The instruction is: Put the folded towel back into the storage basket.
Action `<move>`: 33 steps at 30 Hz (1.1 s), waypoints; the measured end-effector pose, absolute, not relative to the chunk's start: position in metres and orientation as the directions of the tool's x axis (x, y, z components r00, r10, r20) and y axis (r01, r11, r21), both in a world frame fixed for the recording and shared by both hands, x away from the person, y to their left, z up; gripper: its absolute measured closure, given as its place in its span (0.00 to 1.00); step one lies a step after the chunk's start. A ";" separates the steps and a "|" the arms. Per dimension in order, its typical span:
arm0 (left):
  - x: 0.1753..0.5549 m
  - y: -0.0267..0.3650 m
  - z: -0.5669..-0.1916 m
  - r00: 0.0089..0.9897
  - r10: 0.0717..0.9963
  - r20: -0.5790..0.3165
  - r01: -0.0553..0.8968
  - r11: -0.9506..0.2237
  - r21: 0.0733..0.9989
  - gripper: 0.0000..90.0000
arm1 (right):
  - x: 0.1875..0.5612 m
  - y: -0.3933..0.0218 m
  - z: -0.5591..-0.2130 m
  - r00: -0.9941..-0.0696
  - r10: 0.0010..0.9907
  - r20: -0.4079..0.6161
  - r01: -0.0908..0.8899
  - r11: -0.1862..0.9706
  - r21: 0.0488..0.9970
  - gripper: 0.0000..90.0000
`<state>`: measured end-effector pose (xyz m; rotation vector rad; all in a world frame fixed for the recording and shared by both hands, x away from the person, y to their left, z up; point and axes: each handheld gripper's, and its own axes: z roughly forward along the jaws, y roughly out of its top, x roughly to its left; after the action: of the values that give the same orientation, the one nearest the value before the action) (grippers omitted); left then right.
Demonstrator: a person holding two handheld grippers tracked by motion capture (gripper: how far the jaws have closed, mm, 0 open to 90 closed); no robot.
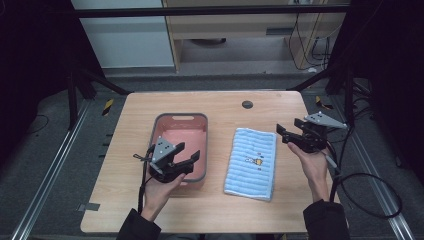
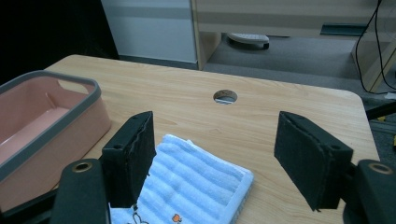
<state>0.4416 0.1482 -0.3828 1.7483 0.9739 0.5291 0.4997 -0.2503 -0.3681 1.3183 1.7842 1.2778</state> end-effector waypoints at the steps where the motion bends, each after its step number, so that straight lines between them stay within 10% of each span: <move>1: 0.441 0.145 -0.383 0.579 0.810 -0.092 0.364 -0.155 0.918 0.43 | 0.500 -0.250 -0.369 -0.350 0.933 0.087 0.384 0.058 0.921 0.32; 33: 0.429 0.059 -0.421 0.702 0.711 -0.039 0.340 -0.288 0.895 0.48 | 0.531 -0.248 -0.400 -0.327 0.942 0.079 0.439 0.077 0.895 0.34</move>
<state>0.4286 0.0588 -0.4206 1.8927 0.8172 0.4561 0.5307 -0.2482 -0.3998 1.3636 1.8207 1.2085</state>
